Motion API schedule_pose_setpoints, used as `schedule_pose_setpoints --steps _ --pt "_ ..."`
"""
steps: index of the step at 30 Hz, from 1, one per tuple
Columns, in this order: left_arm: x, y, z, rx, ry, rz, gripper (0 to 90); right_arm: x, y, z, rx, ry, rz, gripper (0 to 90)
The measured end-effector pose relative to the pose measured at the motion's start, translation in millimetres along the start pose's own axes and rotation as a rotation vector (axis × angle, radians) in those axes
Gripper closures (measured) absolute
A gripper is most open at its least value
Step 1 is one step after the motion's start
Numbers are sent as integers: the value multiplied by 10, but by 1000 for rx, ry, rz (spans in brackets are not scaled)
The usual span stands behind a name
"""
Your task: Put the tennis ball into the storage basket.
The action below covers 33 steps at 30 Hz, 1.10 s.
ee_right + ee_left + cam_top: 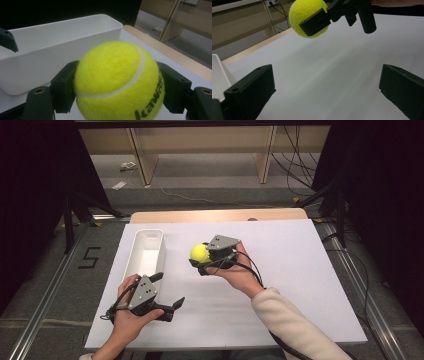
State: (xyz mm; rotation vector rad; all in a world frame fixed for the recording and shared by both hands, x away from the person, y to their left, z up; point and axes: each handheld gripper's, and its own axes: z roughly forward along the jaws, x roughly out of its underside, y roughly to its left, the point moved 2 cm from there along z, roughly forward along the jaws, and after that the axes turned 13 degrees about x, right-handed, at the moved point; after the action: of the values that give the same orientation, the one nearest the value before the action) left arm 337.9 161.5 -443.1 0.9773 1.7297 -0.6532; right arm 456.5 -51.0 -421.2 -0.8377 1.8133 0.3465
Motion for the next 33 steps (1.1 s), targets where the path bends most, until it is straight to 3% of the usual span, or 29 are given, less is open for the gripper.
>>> schedule_pose_setpoints --steps 33 --pt "-4 -2 0 2 3 4 0 -56 121 104 -16 0 2 268"
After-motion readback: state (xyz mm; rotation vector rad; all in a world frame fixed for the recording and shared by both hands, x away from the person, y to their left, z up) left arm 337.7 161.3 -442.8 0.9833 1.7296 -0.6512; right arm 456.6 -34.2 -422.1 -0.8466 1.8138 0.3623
